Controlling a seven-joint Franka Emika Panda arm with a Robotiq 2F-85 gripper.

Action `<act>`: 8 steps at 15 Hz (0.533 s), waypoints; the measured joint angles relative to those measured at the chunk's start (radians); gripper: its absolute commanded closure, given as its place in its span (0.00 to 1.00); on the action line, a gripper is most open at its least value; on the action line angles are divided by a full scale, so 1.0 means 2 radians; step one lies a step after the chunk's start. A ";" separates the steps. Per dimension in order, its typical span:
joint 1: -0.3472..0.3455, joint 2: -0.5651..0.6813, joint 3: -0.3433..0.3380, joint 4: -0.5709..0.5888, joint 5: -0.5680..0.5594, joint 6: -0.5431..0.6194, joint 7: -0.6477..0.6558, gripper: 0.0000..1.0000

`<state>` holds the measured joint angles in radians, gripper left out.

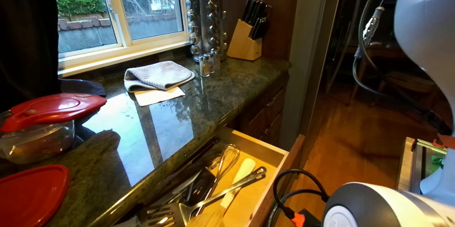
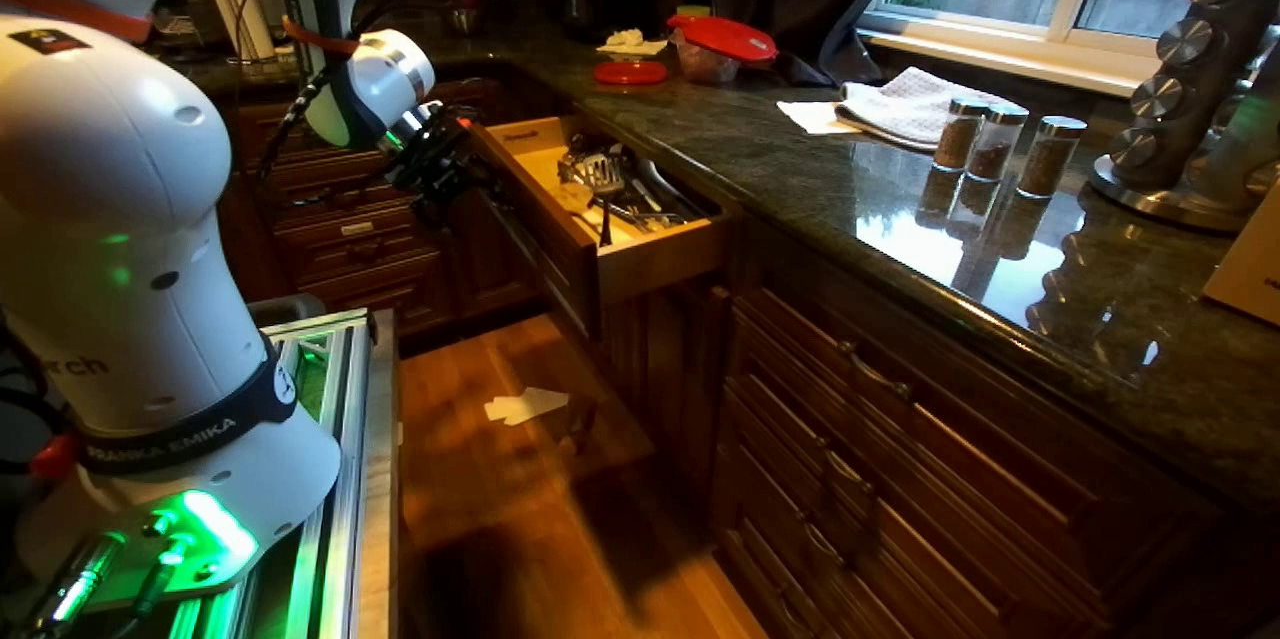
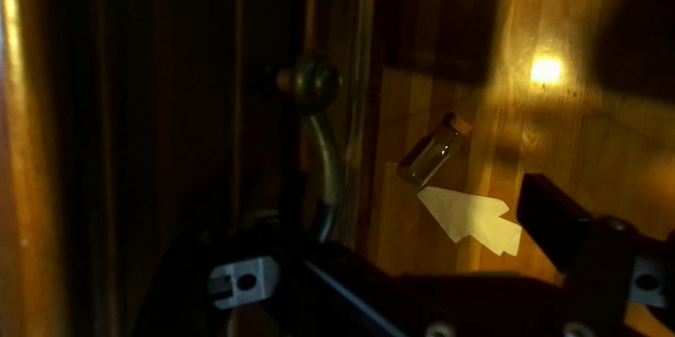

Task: Open the top drawer on the left.

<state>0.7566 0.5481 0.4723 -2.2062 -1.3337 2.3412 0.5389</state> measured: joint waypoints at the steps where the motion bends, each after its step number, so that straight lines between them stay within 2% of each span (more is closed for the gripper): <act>1: 0.003 -0.001 0.003 0.000 0.011 -0.008 -0.007 0.00; 4: 0.013 -0.006 0.012 -0.002 0.040 -0.032 -0.025 0.00; 8: 0.017 -0.007 0.004 0.000 0.040 -0.029 -0.025 0.00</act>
<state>0.7906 0.5341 0.4804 -2.2065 -1.2538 2.2824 0.4897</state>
